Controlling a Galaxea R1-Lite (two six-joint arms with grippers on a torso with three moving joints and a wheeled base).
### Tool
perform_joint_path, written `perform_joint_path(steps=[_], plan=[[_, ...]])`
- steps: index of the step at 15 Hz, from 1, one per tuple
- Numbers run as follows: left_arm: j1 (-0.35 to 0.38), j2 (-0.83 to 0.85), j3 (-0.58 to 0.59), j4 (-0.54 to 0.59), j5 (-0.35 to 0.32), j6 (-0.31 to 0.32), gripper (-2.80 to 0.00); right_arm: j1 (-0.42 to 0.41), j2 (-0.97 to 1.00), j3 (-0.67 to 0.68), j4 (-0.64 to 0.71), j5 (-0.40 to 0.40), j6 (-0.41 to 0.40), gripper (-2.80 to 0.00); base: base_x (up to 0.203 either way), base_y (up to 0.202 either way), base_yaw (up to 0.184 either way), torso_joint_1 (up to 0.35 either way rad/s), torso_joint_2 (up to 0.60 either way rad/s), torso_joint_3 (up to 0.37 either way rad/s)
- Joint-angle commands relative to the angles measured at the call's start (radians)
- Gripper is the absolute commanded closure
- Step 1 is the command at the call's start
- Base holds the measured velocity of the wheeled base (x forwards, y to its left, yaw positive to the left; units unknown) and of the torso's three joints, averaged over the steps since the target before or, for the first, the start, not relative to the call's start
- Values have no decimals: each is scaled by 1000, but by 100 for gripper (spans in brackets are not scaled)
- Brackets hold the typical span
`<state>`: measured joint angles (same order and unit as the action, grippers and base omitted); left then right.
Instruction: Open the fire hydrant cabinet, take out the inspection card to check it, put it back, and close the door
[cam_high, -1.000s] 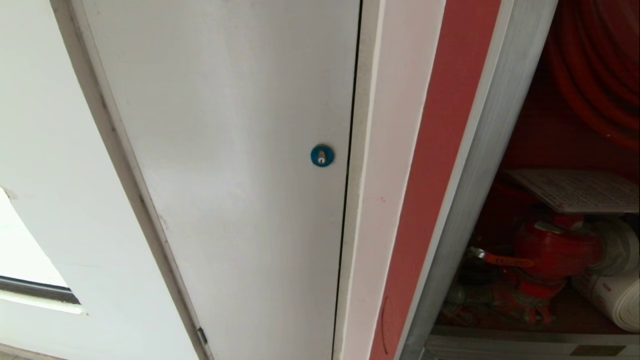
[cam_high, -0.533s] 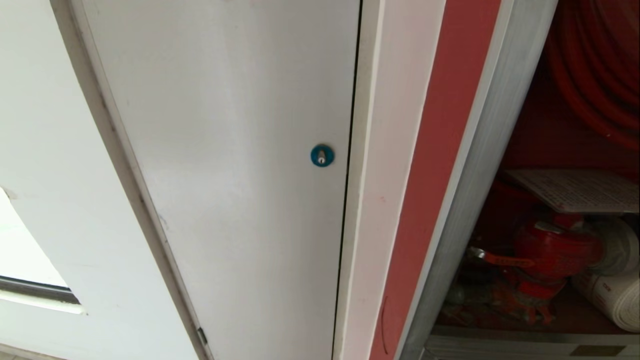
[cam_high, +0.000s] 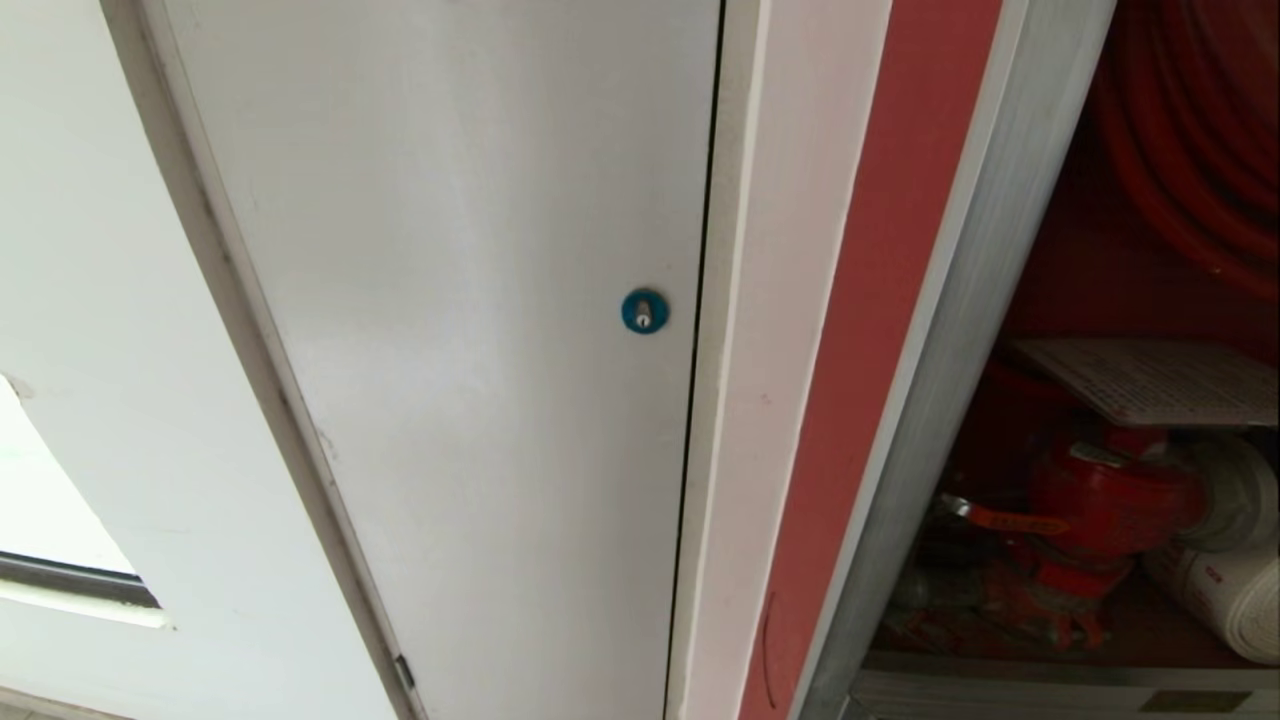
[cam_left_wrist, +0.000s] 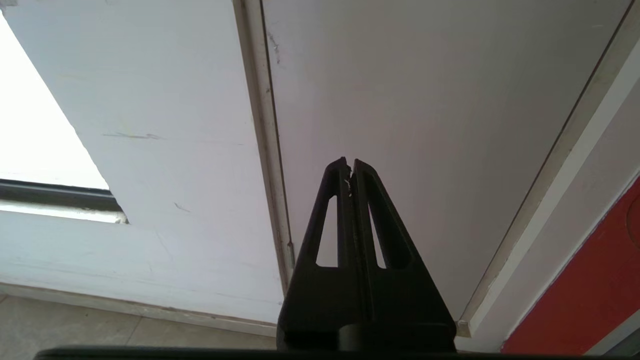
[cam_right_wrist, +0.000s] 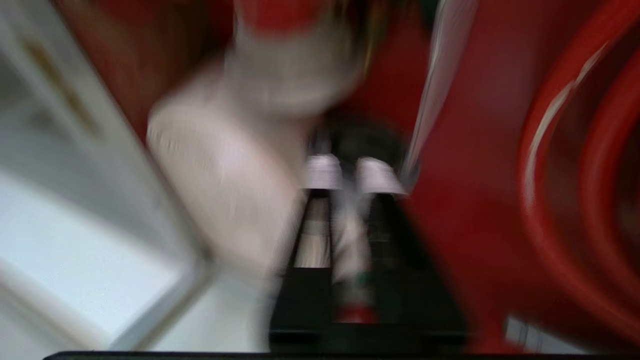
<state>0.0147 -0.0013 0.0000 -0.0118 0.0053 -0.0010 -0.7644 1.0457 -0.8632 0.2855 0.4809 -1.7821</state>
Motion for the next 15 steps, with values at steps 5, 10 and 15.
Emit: perform_joint_path(steps=[5,10,15], plan=[[-1,1,6,0,1,-1,0,-3,82,56,-218,36,-16,-280,0,0,0,0,0,0],[-1,0,6,0,1,-1,0,42,153,64,-306,38,-7,-280,0,0,0,0,0,0],[0,1,6,0,1,-1,0,127,242,5,-357,-13,33,-280,0,0,0,0,0,0]])
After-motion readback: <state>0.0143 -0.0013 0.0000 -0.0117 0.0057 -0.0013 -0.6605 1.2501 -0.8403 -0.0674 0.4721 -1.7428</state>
